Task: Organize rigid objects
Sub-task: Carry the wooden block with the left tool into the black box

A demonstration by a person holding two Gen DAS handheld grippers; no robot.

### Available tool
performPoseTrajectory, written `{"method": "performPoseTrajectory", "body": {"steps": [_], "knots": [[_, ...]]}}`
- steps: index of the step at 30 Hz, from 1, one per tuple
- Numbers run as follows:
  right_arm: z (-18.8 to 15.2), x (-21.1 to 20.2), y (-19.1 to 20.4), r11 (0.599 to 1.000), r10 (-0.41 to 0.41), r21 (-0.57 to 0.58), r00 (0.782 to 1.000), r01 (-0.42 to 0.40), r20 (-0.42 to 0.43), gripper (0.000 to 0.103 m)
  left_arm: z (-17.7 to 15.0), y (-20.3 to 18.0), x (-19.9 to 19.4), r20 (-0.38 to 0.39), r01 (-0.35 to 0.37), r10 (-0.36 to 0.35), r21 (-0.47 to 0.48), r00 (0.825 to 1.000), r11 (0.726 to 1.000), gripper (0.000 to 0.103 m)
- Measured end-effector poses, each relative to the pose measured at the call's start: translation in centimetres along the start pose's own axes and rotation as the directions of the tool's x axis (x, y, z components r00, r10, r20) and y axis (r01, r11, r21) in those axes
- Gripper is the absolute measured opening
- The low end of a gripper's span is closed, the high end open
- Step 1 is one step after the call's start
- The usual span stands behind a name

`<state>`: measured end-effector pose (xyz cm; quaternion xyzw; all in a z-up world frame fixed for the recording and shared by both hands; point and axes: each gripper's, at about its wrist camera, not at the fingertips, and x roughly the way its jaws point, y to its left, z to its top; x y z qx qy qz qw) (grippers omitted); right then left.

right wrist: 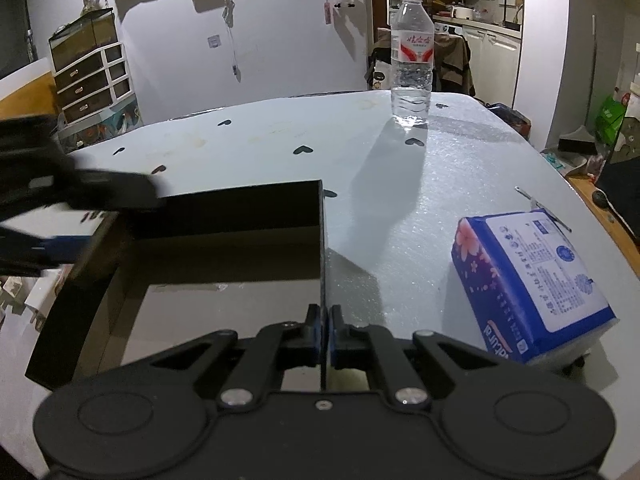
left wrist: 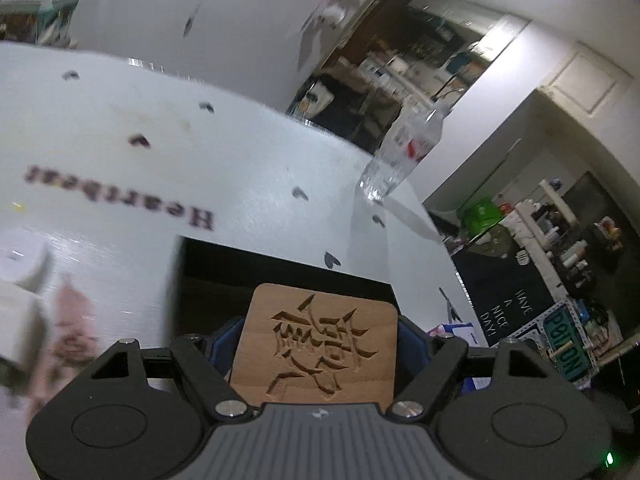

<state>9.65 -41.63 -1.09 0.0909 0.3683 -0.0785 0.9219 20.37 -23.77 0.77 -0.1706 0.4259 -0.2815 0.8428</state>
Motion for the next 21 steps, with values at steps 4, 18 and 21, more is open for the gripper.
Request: {"method": "performPoseTrajectory", "body": {"steps": [4,18,21], "knots": [[-0.1,-0.1,-0.4,1.0,0.017,0.015,1.0,-0.017,0.008,0.005,-0.5,-1.1,4.1,-0.05,-0.042,0.039,-0.062,0.998,0.997,0.079],[-0.4,-0.2,-1.1,0.998,0.057,0.031,0.998,-0.058,0.019,0.007,-1.1,-3.1,8.4,-0.054,-0.074,0.068,-0.107,0.996,0.992,0.06],[-0.4,-0.2,-1.1,0.997,0.062,0.034,0.998,-0.062,0.018,0.007,-1.1,-3.0,7.9,-0.06,-0.081,0.074,-0.111,0.995,0.99,0.084]]}}
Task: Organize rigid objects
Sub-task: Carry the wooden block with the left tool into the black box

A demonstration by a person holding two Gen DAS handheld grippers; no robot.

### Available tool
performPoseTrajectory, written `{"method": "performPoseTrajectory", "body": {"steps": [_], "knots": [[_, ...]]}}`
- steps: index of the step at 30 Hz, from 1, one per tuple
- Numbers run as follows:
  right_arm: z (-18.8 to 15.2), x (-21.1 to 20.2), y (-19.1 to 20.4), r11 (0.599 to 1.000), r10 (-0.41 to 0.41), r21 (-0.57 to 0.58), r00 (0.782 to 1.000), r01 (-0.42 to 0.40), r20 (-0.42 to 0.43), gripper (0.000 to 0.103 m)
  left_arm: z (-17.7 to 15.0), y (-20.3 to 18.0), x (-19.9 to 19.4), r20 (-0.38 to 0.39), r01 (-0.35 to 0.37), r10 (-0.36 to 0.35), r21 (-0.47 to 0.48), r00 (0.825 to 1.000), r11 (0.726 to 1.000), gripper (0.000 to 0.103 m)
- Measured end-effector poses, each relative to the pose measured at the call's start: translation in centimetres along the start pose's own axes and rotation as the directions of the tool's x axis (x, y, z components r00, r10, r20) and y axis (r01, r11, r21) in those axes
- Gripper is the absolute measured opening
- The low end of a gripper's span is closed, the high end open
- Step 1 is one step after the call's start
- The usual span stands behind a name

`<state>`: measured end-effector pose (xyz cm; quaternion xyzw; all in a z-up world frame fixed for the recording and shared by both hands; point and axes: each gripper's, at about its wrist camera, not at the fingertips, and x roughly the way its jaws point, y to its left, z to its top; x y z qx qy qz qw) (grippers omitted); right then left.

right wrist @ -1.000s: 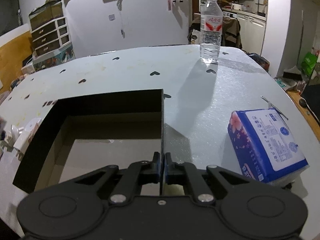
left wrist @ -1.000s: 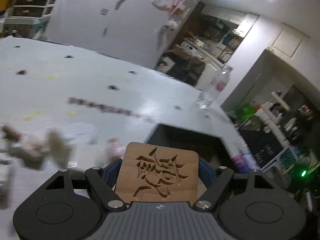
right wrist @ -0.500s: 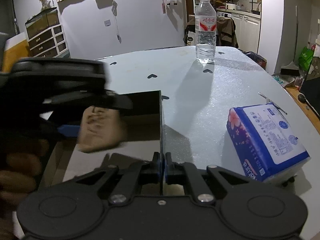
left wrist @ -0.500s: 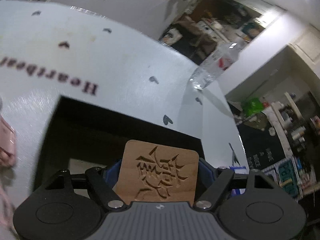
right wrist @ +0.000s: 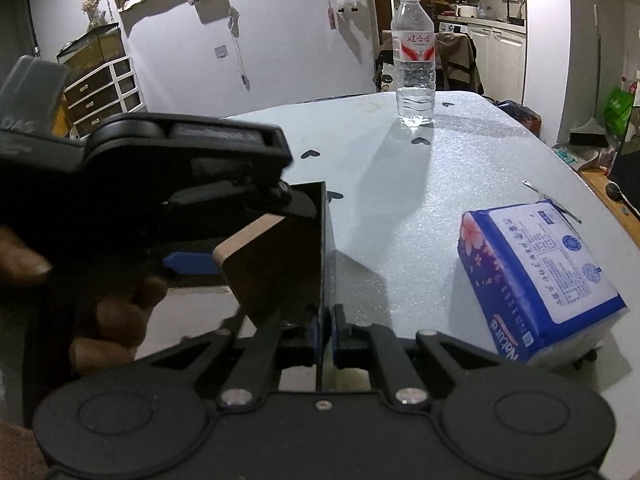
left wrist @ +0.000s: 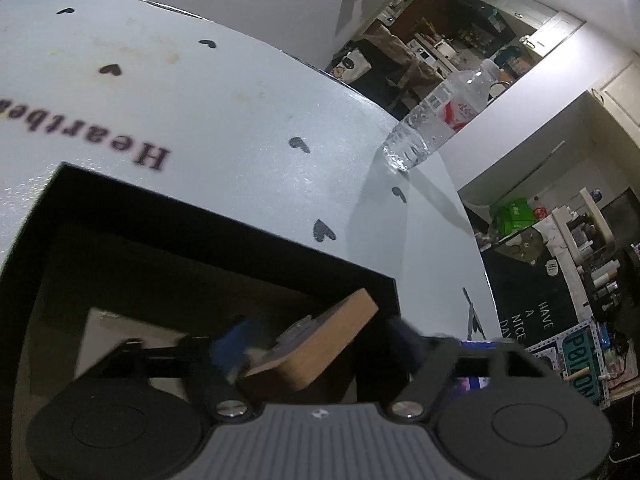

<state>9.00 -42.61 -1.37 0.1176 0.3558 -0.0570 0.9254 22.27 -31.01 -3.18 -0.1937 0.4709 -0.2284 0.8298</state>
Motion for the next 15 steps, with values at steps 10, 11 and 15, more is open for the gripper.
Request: {"method": "performPoseTrajectory", "body": {"steps": [10,11,15], "knots": [[-0.1,0.0,0.2,1.0,-0.007,-0.006,1.0,0.007,0.003,0.007,-0.5,-0.2,-1.3,-0.022,0.003,0.001,0.148,1.0,0.989,0.052],[0.0,0.0,0.3,1.0,-0.009,-0.008,1.0,0.009,0.002,0.007,-0.6,-0.1,-1.0,-0.041,0.002,0.004,0.153,0.999,0.988,0.044],[-0.1,0.0,0.3,1.0,-0.009,-0.01,1.0,0.009,0.002,0.007,-0.8,0.4,-0.4,-0.105,0.08,-0.068,0.116,0.992,0.99,0.036]]}}
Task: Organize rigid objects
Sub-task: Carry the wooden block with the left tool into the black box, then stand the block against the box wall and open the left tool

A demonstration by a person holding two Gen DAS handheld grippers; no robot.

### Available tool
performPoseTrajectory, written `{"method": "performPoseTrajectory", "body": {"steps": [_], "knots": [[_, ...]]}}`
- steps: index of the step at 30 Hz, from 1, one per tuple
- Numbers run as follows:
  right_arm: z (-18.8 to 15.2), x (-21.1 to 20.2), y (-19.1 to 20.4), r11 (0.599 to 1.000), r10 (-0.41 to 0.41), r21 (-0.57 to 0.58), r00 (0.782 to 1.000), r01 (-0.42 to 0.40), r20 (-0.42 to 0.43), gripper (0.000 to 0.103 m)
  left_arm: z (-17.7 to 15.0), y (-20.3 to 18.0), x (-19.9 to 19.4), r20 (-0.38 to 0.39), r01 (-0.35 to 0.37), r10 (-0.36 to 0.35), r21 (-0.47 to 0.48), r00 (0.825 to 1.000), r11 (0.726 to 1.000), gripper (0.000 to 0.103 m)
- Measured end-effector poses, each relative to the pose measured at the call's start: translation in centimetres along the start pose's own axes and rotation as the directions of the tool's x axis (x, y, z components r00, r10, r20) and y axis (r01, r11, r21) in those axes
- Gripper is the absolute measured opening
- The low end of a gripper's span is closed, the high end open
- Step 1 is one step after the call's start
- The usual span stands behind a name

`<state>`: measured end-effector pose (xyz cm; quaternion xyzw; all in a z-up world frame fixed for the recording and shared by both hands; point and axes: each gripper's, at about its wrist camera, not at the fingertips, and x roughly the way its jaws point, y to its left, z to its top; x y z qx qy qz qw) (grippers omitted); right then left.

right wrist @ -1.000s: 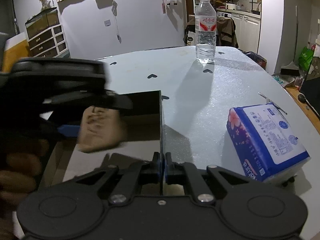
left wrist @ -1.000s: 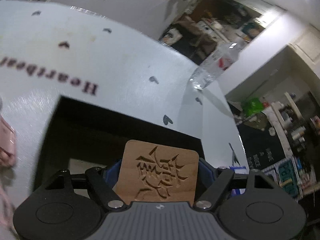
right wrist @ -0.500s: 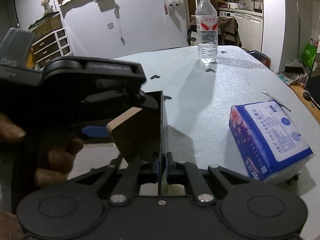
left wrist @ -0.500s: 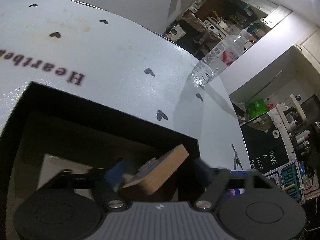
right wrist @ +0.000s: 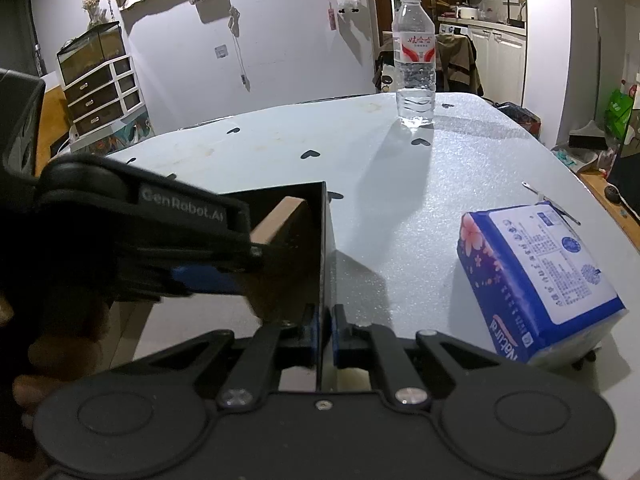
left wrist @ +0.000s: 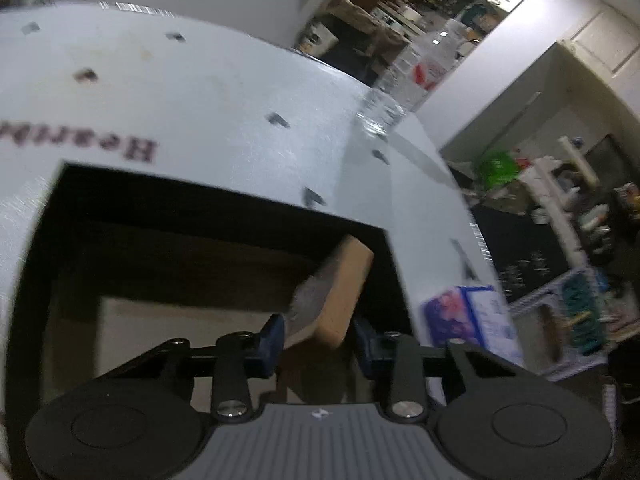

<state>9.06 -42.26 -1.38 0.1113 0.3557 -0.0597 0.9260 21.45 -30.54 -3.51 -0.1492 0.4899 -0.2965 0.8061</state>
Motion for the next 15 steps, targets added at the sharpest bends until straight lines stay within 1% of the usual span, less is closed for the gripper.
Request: {"method": "performPoseTrajectory", "body": {"steps": [2,3,5,7,10,12,14,15], "knots": [[0.0,0.0,0.1,1.0,-0.004,-0.002,1.0,0.004,-0.001,0.007,-0.1,0.0,0.2,-0.019,0.079,-0.08,-0.015,0.997,0.997,0.036],[0.0,0.0,0.0,1.0,-0.003,-0.002,1.0,0.003,-0.001,0.007,-0.1,-0.2,0.3,-0.024,0.096,-0.096,-0.016,0.995,0.995,0.034],[0.0,0.0,0.1,1.0,-0.002,-0.002,1.0,0.002,-0.002,0.007,-0.1,-0.6,0.3,-0.015,0.081,-0.081,0.002,0.997,0.997,0.034],[0.0,0.0,0.1,1.0,-0.002,-0.003,1.0,0.002,-0.001,0.007,-0.1,-0.5,0.1,-0.011,0.092,-0.092,-0.009,0.996,0.996,0.034],[0.0,0.0,0.1,1.0,-0.001,-0.002,1.0,0.001,-0.002,0.007,-0.2,-0.5,-0.4,0.001,0.082,-0.082,0.0,0.997,0.997,0.035],[0.0,0.0,0.0,1.0,-0.001,-0.001,1.0,0.001,-0.001,0.007,-0.3,-0.6,-0.8,0.005,0.073,-0.073,0.005,0.997,0.997,0.037],[0.0,0.0,0.1,1.0,-0.001,-0.001,1.0,0.001,0.0,0.007,-0.5,-0.8,-1.4,0.013,0.056,-0.056,0.019,0.998,0.998,0.047],[0.0,0.0,0.1,1.0,-0.001,0.0,1.0,0.001,0.0,0.007,-0.7,-0.9,-1.7,0.022,0.046,-0.047,0.029,0.999,0.999,0.05]]}}
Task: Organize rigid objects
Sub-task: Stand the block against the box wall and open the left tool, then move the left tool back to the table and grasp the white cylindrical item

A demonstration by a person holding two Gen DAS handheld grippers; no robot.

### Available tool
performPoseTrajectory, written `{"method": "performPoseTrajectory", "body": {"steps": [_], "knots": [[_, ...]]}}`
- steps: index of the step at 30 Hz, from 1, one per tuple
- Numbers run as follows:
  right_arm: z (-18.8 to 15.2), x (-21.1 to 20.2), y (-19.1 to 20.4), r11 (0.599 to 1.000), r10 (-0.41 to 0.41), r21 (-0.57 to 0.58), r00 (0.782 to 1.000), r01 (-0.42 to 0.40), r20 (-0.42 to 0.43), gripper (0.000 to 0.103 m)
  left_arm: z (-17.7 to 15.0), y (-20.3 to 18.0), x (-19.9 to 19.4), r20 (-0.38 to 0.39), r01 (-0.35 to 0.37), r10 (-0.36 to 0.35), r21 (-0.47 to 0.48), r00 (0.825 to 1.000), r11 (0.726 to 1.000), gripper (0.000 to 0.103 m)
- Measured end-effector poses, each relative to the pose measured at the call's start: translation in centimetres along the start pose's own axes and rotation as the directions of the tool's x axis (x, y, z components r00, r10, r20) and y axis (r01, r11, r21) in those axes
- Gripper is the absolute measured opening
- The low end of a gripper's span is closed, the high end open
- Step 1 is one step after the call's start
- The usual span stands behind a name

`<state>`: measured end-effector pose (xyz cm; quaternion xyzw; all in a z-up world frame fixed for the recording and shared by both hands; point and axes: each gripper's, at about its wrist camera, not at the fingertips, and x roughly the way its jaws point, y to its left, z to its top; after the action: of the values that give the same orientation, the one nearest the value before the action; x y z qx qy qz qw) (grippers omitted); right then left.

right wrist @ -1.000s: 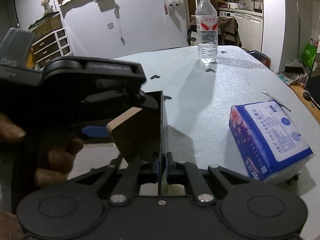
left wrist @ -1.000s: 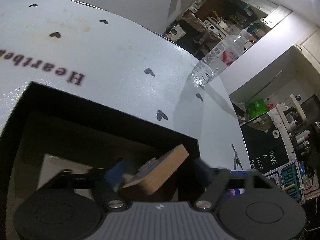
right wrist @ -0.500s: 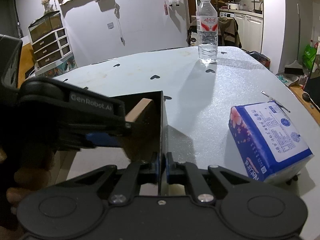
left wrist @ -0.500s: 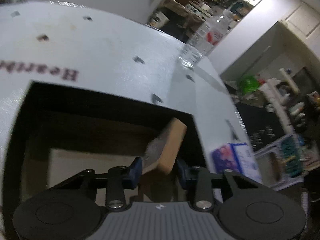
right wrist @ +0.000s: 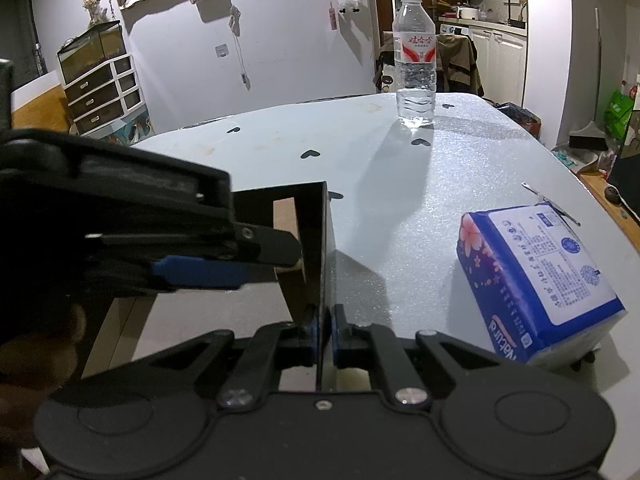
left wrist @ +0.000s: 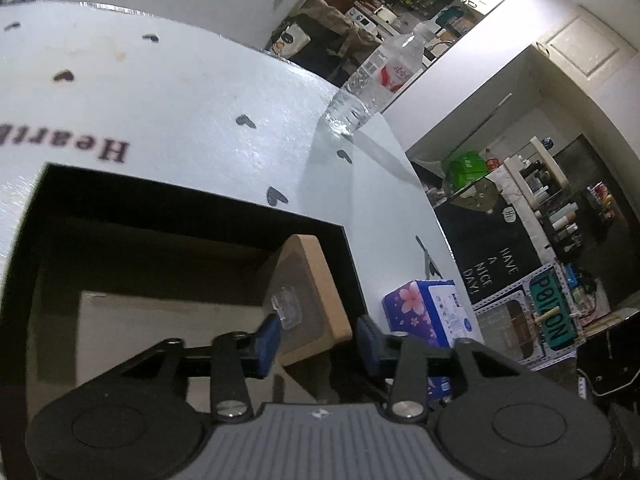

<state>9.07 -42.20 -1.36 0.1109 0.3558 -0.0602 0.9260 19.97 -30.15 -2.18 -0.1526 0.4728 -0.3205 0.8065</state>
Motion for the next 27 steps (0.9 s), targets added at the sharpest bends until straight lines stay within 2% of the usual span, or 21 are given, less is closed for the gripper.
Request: {"method": "performPoseTrajectory", "body": {"steps": [5,9,11,20,24,27], "knots": [[0.0,-0.1,0.1,1.0,0.0,-0.008,1.0,0.0,0.001,0.007,-0.4,-0.1,-1.7,0.044,-0.043,0.041,0.039,0.998,0.998,0.072],[0.0,-0.1,0.1,1.0,0.0,-0.009,1.0,0.0,0.0,0.007,-0.8,-0.1,-3.1,0.078,-0.081,0.074,0.084,0.994,0.993,0.083],[-0.1,-0.1,0.2,1.0,-0.002,-0.016,1.0,0.002,0.002,0.007,-1.1,-0.2,-4.1,0.099,-0.089,0.078,0.11,0.992,0.99,0.095],[0.0,-0.2,0.4,0.999,-0.013,-0.029,1.0,0.013,0.003,0.006,-3.1,0.3,-8.9,0.192,-0.141,0.099,0.222,0.976,0.965,0.103],[-0.1,-0.2,0.4,1.0,-0.016,-0.026,1.0,0.016,0.005,0.006,-4.3,0.9,-11.1,0.267,-0.204,0.132,0.263,0.955,0.943,0.103],[-0.2,-0.1,0.3,1.0,-0.016,-0.021,1.0,0.016,0.008,0.006,-5.2,1.2,-12.6,0.31,-0.272,0.176,0.299,0.934,0.915,0.103]]}}
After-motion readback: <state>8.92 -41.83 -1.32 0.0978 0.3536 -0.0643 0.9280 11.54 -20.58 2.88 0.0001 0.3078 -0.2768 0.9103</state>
